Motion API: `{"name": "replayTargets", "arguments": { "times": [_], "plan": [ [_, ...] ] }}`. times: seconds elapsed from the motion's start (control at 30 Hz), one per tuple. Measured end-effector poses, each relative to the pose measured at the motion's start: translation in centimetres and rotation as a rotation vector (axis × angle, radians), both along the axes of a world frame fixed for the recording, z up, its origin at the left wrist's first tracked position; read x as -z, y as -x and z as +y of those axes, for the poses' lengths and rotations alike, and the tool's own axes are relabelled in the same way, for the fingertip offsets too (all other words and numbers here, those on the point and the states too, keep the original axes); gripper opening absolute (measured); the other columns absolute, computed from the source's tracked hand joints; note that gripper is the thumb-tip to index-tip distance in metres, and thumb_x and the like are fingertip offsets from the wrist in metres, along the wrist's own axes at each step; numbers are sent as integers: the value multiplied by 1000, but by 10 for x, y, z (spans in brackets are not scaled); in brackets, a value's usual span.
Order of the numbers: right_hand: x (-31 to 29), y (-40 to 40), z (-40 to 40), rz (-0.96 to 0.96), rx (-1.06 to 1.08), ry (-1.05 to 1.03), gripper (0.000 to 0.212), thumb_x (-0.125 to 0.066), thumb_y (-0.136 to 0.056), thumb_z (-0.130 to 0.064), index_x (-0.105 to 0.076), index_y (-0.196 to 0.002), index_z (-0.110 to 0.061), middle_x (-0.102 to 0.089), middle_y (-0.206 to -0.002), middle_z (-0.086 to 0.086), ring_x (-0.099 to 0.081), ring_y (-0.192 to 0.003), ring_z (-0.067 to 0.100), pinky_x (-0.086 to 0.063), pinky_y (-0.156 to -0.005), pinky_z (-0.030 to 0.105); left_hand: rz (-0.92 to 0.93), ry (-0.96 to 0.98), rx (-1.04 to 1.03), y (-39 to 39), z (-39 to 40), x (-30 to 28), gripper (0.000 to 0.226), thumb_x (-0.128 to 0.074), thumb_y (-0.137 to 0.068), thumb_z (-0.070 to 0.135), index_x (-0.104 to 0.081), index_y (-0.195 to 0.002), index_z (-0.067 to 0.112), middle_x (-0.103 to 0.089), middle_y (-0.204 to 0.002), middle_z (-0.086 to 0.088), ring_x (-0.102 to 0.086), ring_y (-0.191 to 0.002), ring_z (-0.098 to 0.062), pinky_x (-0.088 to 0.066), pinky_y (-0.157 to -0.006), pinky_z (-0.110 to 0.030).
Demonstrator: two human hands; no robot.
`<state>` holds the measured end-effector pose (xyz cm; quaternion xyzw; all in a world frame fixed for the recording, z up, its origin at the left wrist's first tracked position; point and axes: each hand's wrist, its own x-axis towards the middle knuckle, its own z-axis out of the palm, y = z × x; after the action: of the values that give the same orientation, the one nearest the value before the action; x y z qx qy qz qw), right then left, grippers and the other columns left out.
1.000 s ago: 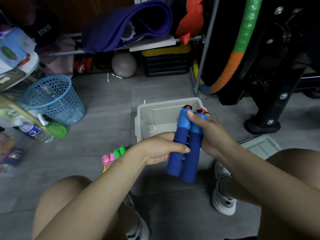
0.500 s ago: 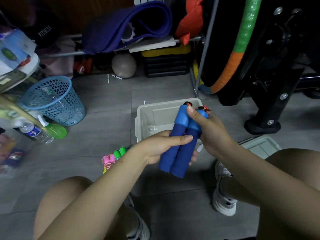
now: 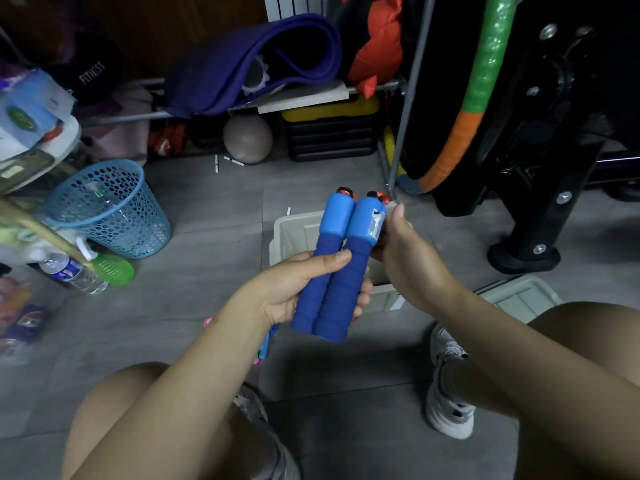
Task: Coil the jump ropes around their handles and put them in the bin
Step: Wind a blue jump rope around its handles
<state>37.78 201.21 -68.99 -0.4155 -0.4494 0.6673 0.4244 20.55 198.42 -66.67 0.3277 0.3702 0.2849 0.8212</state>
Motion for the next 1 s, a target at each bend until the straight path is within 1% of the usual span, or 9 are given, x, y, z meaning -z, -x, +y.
{"name": "replayTargets", "arguments": {
  "times": [0.07, 0.13, 0.23, 0.4, 0.57, 0.67, 0.83, 0.93, 1.0],
  "plan": [
    [2, 4, -5, -20, 11, 3, 45, -26, -102, -39, -57, -113, -9, -60, -81, 4, -57, -70, 16, -48, -70, 30, 44, -16, -103, -1, 2, -3, 27, -71, -68, 29, -73, -80, 5, -71, -79, -15, -71, -68, -23, -59, -59, -33],
    [3, 7, -7, -107, 108, -23, 26, -37, -102, -30, -60, -104, -20, -52, -70, 2, -46, -61, 18, -43, -59, 33, 75, -25, -165, 0, 5, -2, 31, -63, -71, 27, -67, -91, 4, -72, -81, -13, -71, -70, -22, -59, -60, -32],
    [5, 8, -9, -327, 261, -219, 22, -52, -95, -31, -52, -115, -40, -59, -78, 6, -56, -73, 21, -50, -69, 40, 69, -11, -147, 0, 5, -2, 37, -63, -73, 29, -61, -100, 4, -72, -82, -13, -71, -71, -21, -58, -61, -31],
    [3, 6, -7, -463, 424, -360, 24, -67, -86, -23, -65, -108, -29, -62, -77, 8, -54, -68, 11, -46, -66, 26, -38, 24, -83, 3, 7, 2, 73, -94, -46, 35, -61, -102, 2, -70, -86, -15, -70, -74, -24, -57, -62, -33],
    [-5, 4, -9, -423, 477, -387, 16, -64, -88, -18, -72, -102, -16, -68, -86, -15, -60, -69, -7, -47, -66, 11, -53, 32, -114, 1, 5, 1, 69, -92, -49, 35, -61, -102, 3, -70, -84, -13, -69, -72, -23, -57, -60, -31],
    [-9, 3, -9, -336, 415, -213, 12, -62, -90, -20, -71, -94, -14, -63, -68, -12, -56, -55, -1, -46, -54, 16, -12, 16, -160, -3, 2, 0, 40, -70, -76, 34, -59, -101, 4, -70, -80, -10, -69, -68, -20, -57, -59, -29],
    [-14, -5, -1, -47, 323, 52, 22, -52, -95, -17, -64, -76, -15, -54, -57, -5, -45, -54, 8, -42, -53, 20, -14, -15, -169, -7, 0, -1, 35, -60, -74, 30, -60, -98, 5, -70, -79, -9, -69, -68, -19, -57, -59, -28],
    [-19, -8, 0, 82, 317, 59, 12, -48, -96, -8, -56, -90, -16, -52, -61, 0, -38, -45, 5, -31, -40, 17, -15, -22, -173, -8, 0, -1, 35, -59, -73, 30, -59, -98, 4, -71, -78, -9, -69, -67, -18, -57, -58, -28],
    [-17, -8, -1, -49, 343, -57, 12, -53, -95, -12, -55, -85, -18, -53, -59, -3, -36, -44, 6, -29, -40, 18, -35, -13, -183, -9, 1, -1, 35, -58, -74, 30, -59, -98, 4, -70, -77, -9, -69, -66, -18, -57, -57, -27]
  ]
}}
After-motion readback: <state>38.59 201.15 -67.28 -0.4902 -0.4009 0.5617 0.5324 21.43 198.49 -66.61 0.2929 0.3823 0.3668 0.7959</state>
